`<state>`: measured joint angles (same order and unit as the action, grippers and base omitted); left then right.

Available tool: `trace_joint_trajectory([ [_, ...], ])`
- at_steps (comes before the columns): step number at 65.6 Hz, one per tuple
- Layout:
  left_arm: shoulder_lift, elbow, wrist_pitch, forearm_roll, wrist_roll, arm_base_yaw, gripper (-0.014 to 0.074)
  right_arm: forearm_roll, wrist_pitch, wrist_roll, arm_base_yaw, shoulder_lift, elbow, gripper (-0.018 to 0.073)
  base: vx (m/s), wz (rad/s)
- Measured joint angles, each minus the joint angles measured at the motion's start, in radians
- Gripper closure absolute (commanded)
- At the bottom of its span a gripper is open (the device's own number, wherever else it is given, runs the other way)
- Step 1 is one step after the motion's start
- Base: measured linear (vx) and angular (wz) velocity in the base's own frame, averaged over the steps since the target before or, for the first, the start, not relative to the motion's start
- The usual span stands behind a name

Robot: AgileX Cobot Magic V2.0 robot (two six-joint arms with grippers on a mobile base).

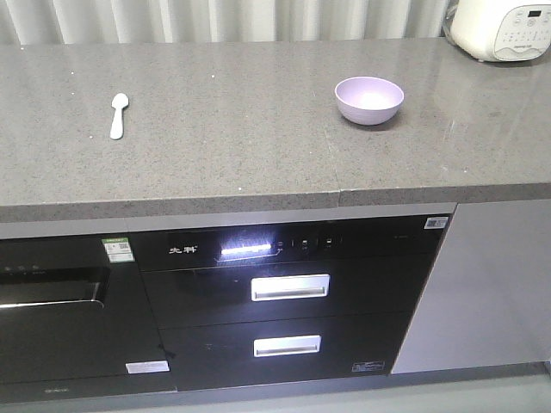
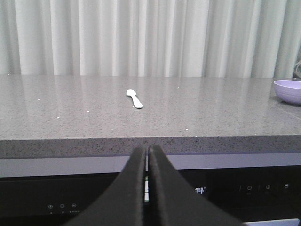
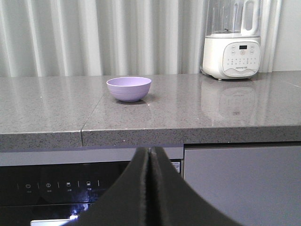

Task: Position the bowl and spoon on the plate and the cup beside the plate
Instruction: 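Drive closer and align the base with the spoon and bowl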

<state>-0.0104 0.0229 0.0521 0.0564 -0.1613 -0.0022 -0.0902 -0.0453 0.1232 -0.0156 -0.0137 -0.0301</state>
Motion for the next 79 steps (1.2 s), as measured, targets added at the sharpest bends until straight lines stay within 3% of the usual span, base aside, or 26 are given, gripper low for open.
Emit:
trace_joint_trajectory([
  [79, 0.0, 0.0, 0.0, 0.0, 0.0, 0.0, 0.0603, 0.0, 0.0, 0.0, 0.0, 0.0, 0.0, 0.0568, 0.09, 0.04],
])
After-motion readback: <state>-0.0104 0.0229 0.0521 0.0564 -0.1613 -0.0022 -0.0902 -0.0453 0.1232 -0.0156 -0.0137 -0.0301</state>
